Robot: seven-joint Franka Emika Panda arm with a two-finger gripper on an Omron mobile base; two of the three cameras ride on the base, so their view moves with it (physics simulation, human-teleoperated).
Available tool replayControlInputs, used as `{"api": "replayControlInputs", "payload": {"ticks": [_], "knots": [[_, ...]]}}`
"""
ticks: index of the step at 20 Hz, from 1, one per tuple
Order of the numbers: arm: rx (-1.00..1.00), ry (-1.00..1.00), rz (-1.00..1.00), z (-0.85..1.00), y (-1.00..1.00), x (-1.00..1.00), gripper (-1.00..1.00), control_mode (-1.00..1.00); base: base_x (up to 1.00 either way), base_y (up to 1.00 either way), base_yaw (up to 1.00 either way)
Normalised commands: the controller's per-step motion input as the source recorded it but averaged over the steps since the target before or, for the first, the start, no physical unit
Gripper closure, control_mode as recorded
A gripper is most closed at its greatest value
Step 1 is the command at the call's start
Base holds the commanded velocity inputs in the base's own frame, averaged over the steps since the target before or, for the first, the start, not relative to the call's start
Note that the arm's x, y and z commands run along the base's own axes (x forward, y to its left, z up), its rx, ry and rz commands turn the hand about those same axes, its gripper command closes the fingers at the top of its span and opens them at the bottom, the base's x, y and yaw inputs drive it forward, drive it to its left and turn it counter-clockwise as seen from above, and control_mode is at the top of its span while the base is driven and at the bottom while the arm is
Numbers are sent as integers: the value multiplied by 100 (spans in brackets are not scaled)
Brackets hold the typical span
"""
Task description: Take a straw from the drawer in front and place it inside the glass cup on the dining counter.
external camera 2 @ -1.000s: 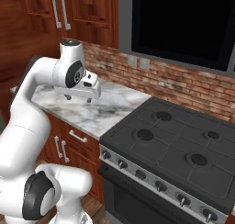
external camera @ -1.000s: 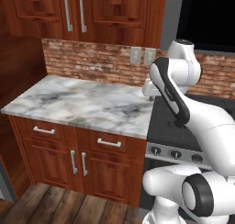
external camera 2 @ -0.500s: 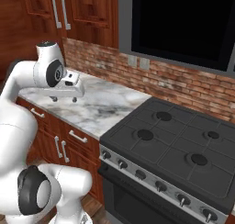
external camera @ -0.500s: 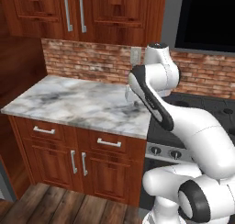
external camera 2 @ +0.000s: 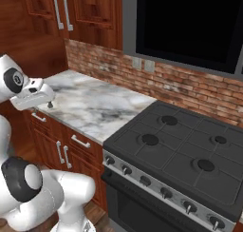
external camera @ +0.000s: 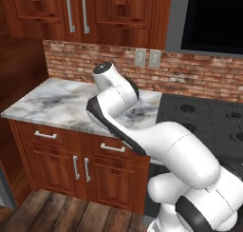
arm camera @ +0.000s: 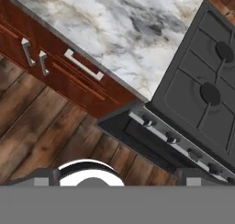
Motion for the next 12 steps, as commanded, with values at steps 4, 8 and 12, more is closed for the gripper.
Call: {"api": "replayControlInputs", "payload": {"ticks": [4,8,12], "knots": [[-29,0,0,-46,87,0,-100,-100,0,0,0],[-27,1,0,-55,63,1,-100,-100,0,0,0],[-22,1,0,-57,31,0,-100,-100,0,0,0]]}}
